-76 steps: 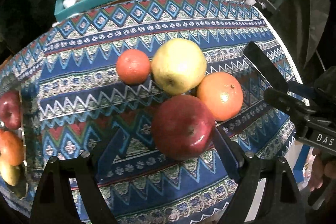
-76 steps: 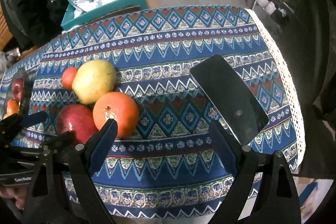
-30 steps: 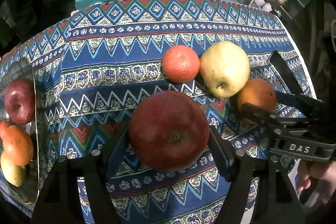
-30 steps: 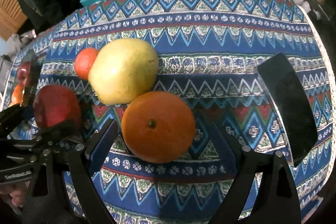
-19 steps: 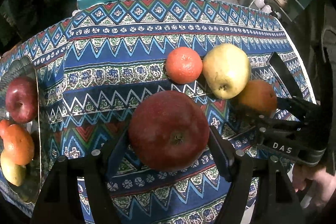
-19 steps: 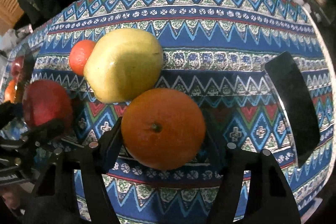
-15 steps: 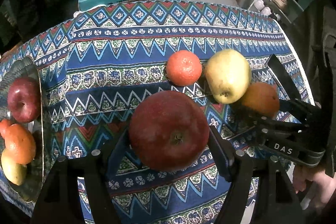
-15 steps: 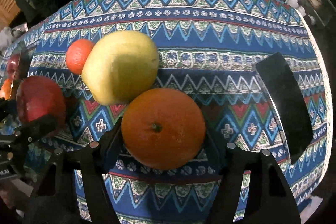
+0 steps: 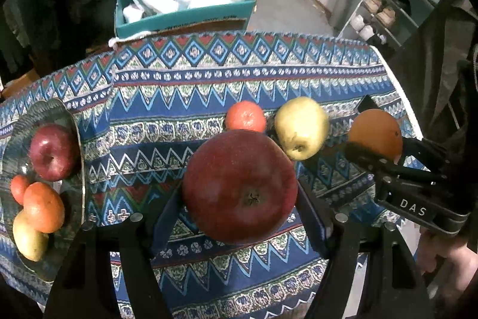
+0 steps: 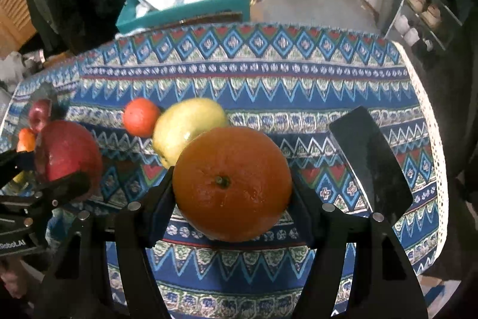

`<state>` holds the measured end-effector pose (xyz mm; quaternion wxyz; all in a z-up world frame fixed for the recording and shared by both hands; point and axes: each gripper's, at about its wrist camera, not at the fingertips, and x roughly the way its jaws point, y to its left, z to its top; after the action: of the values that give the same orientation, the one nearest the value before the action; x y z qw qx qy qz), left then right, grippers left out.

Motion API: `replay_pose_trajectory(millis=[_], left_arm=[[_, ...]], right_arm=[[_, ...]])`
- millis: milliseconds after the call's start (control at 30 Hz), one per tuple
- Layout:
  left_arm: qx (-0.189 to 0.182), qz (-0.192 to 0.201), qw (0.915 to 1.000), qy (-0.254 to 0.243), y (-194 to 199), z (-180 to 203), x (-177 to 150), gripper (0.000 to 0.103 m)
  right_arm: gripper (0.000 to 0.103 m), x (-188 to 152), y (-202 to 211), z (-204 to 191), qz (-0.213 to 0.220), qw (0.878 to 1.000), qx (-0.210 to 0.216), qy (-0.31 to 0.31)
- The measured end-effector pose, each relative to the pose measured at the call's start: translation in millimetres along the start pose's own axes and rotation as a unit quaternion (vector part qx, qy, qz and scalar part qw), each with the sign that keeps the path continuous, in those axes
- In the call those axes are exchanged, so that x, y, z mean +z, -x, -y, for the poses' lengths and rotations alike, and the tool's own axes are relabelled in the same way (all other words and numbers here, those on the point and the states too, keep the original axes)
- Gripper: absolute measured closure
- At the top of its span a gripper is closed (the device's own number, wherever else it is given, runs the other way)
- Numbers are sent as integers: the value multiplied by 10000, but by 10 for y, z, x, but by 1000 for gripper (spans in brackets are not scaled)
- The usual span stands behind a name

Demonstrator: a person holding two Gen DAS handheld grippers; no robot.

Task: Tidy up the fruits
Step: 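Close the left tool on the red apple while the right closes on the orange, then lift and carry the red apple with the left tool while the right carries the orange to the plate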

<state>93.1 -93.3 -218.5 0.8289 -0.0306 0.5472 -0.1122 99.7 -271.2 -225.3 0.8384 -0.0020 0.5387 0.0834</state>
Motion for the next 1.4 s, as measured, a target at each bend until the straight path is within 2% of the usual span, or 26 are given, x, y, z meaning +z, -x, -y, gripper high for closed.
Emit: replay_pose_trajectory(millis=[400,900,1400], left_arm=[[-36,461,9989,-13,468,-22,34,28],[-27,1184,9929,-82,1101,-108,93,28],[151,1767,9841,0,1556,-331,88,28]], right_arm=[[34,160,511,-125,698,9974,168,25],[34,344,1102,-388,1438,9889,326,194],[34,539,1384,-848,1844,9799,595,484]])
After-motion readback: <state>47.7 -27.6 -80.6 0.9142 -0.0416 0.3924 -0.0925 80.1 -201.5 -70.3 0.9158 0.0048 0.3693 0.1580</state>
